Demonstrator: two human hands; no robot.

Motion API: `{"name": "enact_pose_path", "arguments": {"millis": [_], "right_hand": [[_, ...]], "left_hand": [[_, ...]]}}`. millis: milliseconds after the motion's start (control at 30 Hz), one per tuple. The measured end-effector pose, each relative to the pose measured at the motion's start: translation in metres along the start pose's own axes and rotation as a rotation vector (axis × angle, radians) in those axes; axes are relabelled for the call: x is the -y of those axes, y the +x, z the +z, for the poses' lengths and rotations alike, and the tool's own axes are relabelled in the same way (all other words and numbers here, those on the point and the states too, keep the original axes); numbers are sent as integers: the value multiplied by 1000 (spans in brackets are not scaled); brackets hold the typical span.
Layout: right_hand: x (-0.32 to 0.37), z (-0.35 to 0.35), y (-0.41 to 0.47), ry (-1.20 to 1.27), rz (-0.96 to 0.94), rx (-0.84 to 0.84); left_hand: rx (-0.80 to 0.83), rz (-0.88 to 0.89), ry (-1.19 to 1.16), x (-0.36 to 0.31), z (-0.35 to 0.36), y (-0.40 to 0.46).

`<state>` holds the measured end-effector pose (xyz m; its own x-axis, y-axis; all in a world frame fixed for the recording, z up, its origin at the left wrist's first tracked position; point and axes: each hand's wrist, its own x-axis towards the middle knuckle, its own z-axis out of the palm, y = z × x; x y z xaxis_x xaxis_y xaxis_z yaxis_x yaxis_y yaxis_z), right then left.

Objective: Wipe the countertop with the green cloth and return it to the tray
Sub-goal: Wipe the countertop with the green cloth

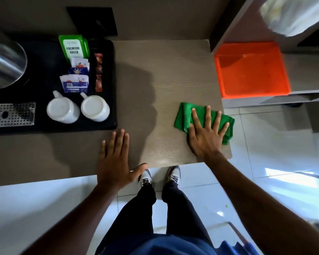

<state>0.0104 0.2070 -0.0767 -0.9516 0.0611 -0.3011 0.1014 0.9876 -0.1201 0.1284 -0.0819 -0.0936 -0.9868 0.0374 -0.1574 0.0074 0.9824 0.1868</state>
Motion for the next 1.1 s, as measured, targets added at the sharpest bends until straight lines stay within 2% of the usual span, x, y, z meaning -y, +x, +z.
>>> {"name": "enact_pose_path", "arguments": {"millis": [67, 133, 200, 233, 333, 467, 600, 700, 800, 900, 967, 1033, 1100], "right_hand": [[37, 10, -10, 39, 31, -12], [58, 25, -44, -28, -150, -12], [44, 35, -86, -80, -334, 25], [26, 36, -99, -80, -361, 46], [-11, 19, -86, -79, -269, 114], [13, -7, 9, -8, -68, 47], [47, -23, 99, 58, -53, 13], [65, -26, 129, 49, -48, -7], [62, -18, 103, 12, -130, -20], [32, 0, 5, -75, -233, -6], [5, 8, -60, -99, -242, 71], [-11, 6, -71, -95, -205, 183], [1, -4, -33, -65, -108, 163]], "left_hand": [[-17, -1, 0, -2, -1, 1], [-31, 1, 7, -4, -3, 1], [-34, 4, 11, -3, -4, 0], [-30, 4, 18, -3, -4, 0], [-25, 14, 20, -2, -3, 2], [-23, 53, 13, -1, 3, 10], [-35, 65, 4, -11, 8, 26], [-27, 51, 9, -17, 10, 37], [-34, 25, 8, -21, 10, 42], [-61, 13, -16, -24, 6, 42], [-76, 23, -42, -25, 4, 40], [-94, 35, -66, -25, 2, 39], [-135, 44, -84, -26, 1, 43]]}}
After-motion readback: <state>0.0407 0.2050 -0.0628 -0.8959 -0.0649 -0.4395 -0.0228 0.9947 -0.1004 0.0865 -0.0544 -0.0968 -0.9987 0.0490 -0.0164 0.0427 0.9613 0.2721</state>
